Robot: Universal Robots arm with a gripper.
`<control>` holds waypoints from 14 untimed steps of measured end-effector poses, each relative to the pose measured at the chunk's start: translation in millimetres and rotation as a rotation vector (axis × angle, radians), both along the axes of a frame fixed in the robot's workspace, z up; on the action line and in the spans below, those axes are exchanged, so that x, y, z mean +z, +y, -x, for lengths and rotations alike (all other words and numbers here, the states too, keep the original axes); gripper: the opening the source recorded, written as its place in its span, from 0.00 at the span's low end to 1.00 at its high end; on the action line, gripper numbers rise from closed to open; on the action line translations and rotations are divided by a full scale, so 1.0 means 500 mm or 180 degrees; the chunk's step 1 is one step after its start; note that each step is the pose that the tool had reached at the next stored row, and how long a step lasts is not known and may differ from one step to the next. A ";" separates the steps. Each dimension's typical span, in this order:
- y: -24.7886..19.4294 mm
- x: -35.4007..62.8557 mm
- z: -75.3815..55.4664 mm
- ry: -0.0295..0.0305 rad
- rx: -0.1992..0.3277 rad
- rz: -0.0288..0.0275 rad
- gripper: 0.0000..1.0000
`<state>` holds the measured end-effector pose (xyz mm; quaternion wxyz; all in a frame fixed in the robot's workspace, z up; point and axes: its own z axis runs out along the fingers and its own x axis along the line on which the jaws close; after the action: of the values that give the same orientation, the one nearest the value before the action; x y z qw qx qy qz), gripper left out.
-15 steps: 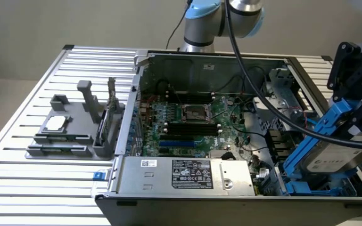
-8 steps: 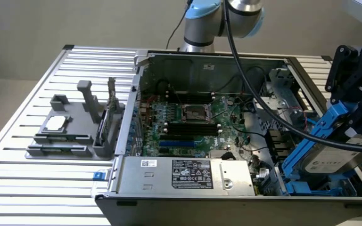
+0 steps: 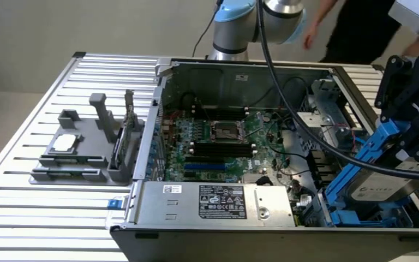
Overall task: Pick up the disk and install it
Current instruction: 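Insert the disk into the insertion slot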
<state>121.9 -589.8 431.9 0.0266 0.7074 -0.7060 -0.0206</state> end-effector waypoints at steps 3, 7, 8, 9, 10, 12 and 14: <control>-0.0001 -0.004 0.000 -0.0006 -0.0005 -0.0006 0.33; 0.0000 -0.010 0.001 -0.0008 -0.0017 -0.0008 0.33; 0.0000 -0.011 0.002 -0.0008 -0.0020 -0.0008 0.33; -0.0001 -0.013 0.002 -0.0008 -0.0023 -0.0008 0.33; 0.0000 -0.014 0.002 -0.0008 -0.0027 -0.0009 0.33; -0.0001 -0.017 0.002 -0.0009 -0.0038 -0.0011 0.33; -0.0001 -0.020 0.003 -0.0010 -0.0048 -0.0014 0.33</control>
<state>120.4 -589.9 421.8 0.0237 0.7022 -0.7113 -0.0212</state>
